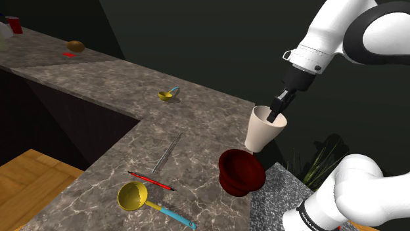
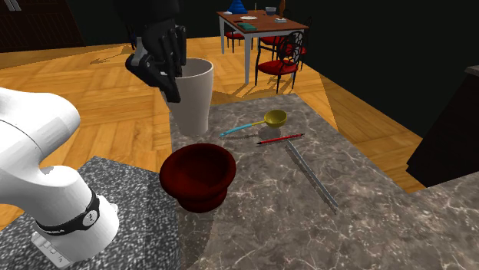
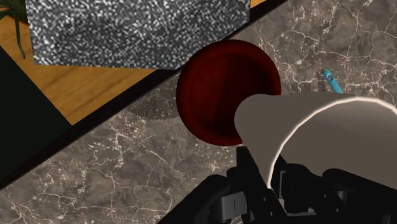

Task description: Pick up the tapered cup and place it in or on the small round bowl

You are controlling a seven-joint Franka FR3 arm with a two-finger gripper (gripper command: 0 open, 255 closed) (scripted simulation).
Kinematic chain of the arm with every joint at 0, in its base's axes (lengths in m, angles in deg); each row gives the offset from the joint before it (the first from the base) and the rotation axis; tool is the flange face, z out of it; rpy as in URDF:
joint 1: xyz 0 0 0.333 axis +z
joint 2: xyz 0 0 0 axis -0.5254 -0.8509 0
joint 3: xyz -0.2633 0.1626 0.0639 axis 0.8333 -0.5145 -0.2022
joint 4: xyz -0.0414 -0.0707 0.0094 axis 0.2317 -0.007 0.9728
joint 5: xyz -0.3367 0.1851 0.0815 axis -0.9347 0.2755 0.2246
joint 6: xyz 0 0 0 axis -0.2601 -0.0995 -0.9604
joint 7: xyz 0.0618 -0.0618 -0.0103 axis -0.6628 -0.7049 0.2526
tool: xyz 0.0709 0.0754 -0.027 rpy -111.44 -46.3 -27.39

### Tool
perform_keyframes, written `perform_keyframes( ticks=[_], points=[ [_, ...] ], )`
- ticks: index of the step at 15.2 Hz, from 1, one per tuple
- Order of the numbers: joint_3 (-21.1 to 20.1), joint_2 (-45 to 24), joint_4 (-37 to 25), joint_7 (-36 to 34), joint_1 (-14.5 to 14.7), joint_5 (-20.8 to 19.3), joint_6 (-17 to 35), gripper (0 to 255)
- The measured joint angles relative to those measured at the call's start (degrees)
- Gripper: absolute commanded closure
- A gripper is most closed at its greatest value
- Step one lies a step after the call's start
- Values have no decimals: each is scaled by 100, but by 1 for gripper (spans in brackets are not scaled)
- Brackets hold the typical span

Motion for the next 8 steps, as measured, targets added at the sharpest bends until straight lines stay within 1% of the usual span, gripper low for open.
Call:
perform_keyframes(
  ticks=[8],
  points=[
    [-10,180,681,102,5,28,484,255]
  ],
)
